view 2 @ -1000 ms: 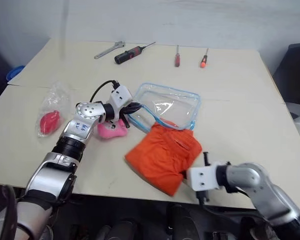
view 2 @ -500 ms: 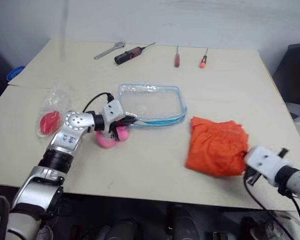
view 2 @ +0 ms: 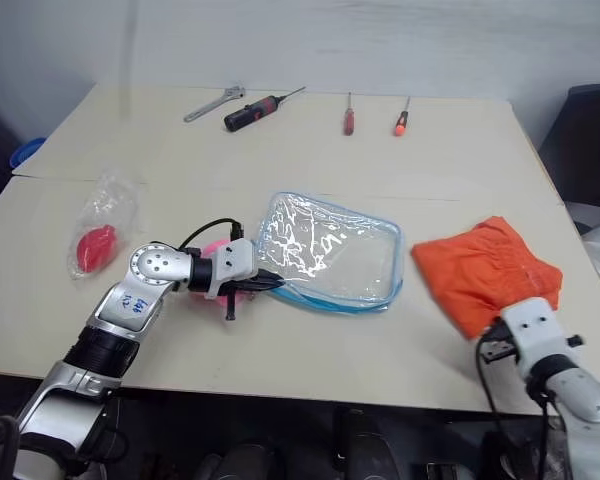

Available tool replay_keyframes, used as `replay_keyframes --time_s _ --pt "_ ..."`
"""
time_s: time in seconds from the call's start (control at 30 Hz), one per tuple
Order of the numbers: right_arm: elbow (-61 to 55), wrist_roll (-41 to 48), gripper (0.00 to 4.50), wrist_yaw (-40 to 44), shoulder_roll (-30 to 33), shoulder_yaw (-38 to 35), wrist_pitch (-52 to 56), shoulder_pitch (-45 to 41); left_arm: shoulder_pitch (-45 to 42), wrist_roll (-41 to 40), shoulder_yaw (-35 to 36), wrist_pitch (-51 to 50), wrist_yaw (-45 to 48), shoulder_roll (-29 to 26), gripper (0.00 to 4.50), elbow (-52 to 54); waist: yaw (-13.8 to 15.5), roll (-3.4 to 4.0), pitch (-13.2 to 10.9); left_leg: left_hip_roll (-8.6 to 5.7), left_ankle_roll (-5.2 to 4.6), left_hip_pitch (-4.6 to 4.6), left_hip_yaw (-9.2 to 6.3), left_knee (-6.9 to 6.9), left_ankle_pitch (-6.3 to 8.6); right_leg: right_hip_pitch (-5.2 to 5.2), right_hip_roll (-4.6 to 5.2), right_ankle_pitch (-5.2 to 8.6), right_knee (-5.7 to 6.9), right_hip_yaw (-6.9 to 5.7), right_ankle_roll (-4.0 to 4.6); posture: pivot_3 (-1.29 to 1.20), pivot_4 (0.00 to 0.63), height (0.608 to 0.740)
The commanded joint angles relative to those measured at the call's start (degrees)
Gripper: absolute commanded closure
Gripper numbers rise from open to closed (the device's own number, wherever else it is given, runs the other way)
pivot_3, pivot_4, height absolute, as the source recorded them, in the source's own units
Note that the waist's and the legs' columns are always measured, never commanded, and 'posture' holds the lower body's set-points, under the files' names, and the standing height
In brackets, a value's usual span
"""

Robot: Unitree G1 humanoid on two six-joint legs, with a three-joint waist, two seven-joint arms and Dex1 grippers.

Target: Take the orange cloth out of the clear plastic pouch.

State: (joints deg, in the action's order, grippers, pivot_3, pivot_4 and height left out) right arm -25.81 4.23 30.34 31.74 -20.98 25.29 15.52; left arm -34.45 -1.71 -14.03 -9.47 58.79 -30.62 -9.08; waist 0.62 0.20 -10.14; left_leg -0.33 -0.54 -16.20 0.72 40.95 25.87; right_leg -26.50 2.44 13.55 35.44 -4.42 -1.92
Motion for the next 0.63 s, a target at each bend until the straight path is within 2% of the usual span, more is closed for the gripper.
replay_keyframes --time_s 0.03,0.07,0.2,0.3,0.37,0.5,0.63 --pt "-4.6 3.8 2.81 3.0 1.8 -0.6 1.8 -0.4 -0.6 -2.3 2.2 -4.6 -1.3 0.7 4.01 2.3 0.1 0.0 0.0 0.0 0.0 -0.01 -0.01 0.0 0.0 0.0 0.0 0.0 0.01 0.0 0.0 0.0 0.15 0.74" --pt "-5.0 4.5 2.57 3.6 2.5 -0.9 2.4 -0.4 -0.7 -2.9 2.7 -5.7 -1.3 0.8 3.88 2.6 0.1 0.0 0.0 0.0 -0.01 -0.01 -0.02 0.0 0.0 0.0 0.0 0.0 0.02 0.0 0.0 0.0 0.15 0.74" --pt "-6.0 8.5 1.17 10.3 8.1 -6.2 3.5 3.0 0.6 -7.0 5.6 -10.1 0.8 -1.5 2.63 6.7 0.5 -0.01 0.0 -0.01 -0.06 -0.06 -0.08 -0.02 0.02 -0.04 0.0 0.0 0.07 -0.03 0.0 0.0 0.15 0.74" --pt "-6.2 16.3 0.12 19.4 12.2 -16.0 5.6 7.5 1.7 -14.1 11.5 -17.8 4.5 -6.3 1.72 10.3 0.5 -0.01 0.0 0.0 -0.11 -0.04 -0.08 -0.06 0.05 -0.02 0.0 0.0 0.05 -0.02 0.0 0.0 0.15 0.74" --pt "-5.5 20.2 0.0 24.1 14.1 -21.4 7.2 10.0 2.4 -17.3 14.1 -20.5 6.8 -9.5 1.19 11.7 0.6 0.02 0.0 0.0 -0.13 -0.06 -0.07 -0.07 0.06 -0.04 -0.01 0.0 0.04 -0.01 0.0 0.0 0.15 0.74" --pt "1.8 28.7 0.0 34.4 18.0 -36.2 12.3 15.0 4.6 -21.0 21.0 -21.9 13.6 -20.5 1.19 9.1 0.5 -0.04 -0.1 0.02 -0.18 -0.01 -0.08 -0.12 0.09 0.03 -0.02 0.02 -0.21 0.0 0.02 0.0 0.15 0.74" --pt "7.2 32.4 0.0 34.8 19.7 -41.1 15.1 13.3 7.7 -20.7 24.3 -18.0 16.9 -27.0 1.19 5.3 0.6 -0.07 -0.1 0.03 -0.23 0.03 -0.1 -0.23 0.12 0.07 0.0 0.02 -0.35 0.01 0.03 0.0 0.15 0.74"
